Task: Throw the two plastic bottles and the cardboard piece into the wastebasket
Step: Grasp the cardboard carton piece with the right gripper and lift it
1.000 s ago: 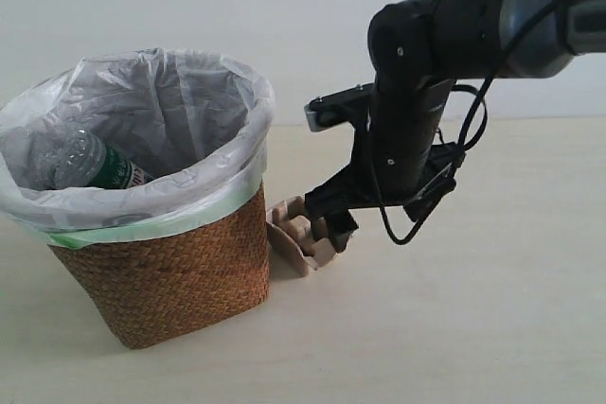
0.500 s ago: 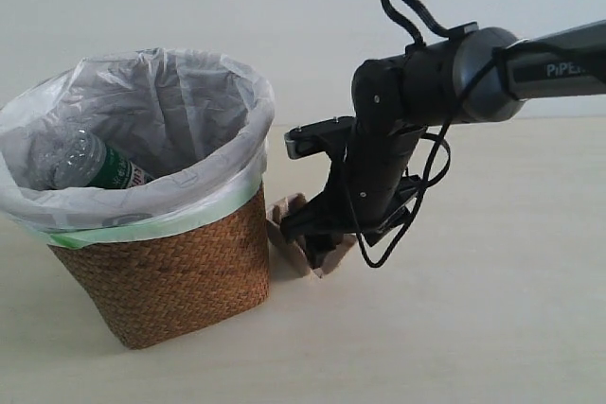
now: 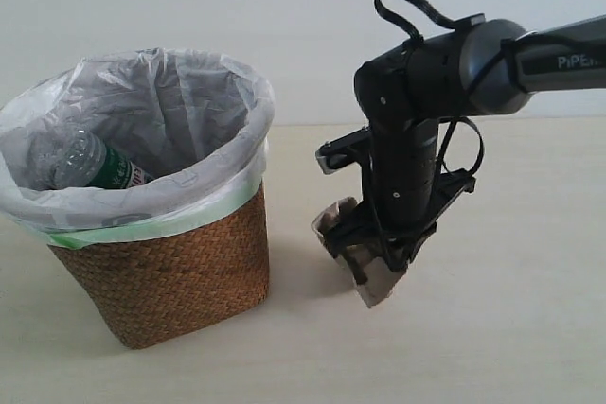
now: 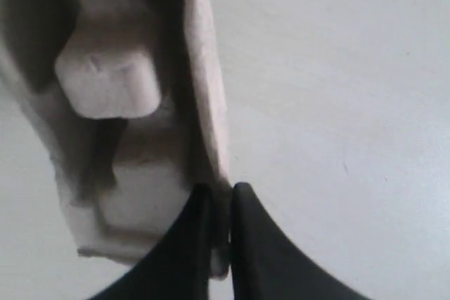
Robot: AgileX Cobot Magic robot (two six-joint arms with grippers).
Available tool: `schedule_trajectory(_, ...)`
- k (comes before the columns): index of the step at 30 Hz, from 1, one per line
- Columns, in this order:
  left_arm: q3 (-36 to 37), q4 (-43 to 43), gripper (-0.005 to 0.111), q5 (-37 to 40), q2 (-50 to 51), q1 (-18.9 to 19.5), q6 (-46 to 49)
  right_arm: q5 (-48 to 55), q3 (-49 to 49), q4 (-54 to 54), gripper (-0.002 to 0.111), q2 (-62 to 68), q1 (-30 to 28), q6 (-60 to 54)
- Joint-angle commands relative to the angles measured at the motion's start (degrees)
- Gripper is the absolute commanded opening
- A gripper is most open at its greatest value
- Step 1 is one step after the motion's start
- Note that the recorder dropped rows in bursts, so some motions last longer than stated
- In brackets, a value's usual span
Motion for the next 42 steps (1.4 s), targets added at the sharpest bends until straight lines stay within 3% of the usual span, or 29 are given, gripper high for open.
schedule_trajectory(1, 0.2, -0.1, 0.004, -0.3, -0.2, -0.5, 0.1, 2.5, 0.1, -0.5, 0.000, -3.2, -0.2, 1.3)
schedule_trajectory(3, 0.2, -0.1, 0.004, -0.3, -0.2, -0.5, 0.1, 2.5, 0.1, -0.5, 0.002, -3.5, -0.2, 1.6)
schedule_trajectory(5, 0.2, -0.1, 0.004, -0.3, -0.2, -0.5, 0.1, 2.5, 0.1, -0.5, 0.016, -3.5, -0.2, 1.7)
schedule_trajectory(7, 0.2, -0.1, 0.004, -0.3, -0.2, -0.5, 0.1, 2.5, 0.1, -0.5, 0.039, -3.5, -0.2, 1.7)
schedule_trajectory(9, 0.2, -0.1, 0.004, -0.3, -0.2, -0.5, 0.1, 2.5, 0.1, -0.5, 0.076, -3.5, -0.2, 1.7)
schedule_trajectory(11, 0.2, -0.1, 0.004, -0.3, -0.2, -0.5, 0.1, 1.9, 0.1, -0.5, 0.105, -3.5, -0.2, -0.6)
schedule_trajectory(17, 0.2, -0.1, 0.004, -0.3, -0.2, -0.5, 0.1, -1.2, -0.1, 9.4, 0.089, -3.6, -0.1, -9.7)
schedule_trajectory(21, 0.2, -0.1, 0.004, -0.3, -0.2, -0.5, 0.1, -4.2, -0.1, 19.7, 0.086, -3.6, -0.1, -17.5)
schedule_trajectory(35, 0.2, -0.1, 0.004, -0.3, -0.2, -0.5, 0.1, -4.3, -0.1, 11.6, 0.083, 3.0, -0.1, -17.2)
schedule_trajectory(39, 0.2, -0.1, 0.004, -0.3, -0.2, -0.5, 0.1, -4.1, -0.1, 10.3, 0.055, 3.8, -0.1, -17.2)
schedule_trajectory(42, 0.2, -0.1, 0.004, -0.3, -0.2, -0.5, 0.1, -4.3, -0.1, 9.7, 0.020, 3.8, -0.1, -17.2)
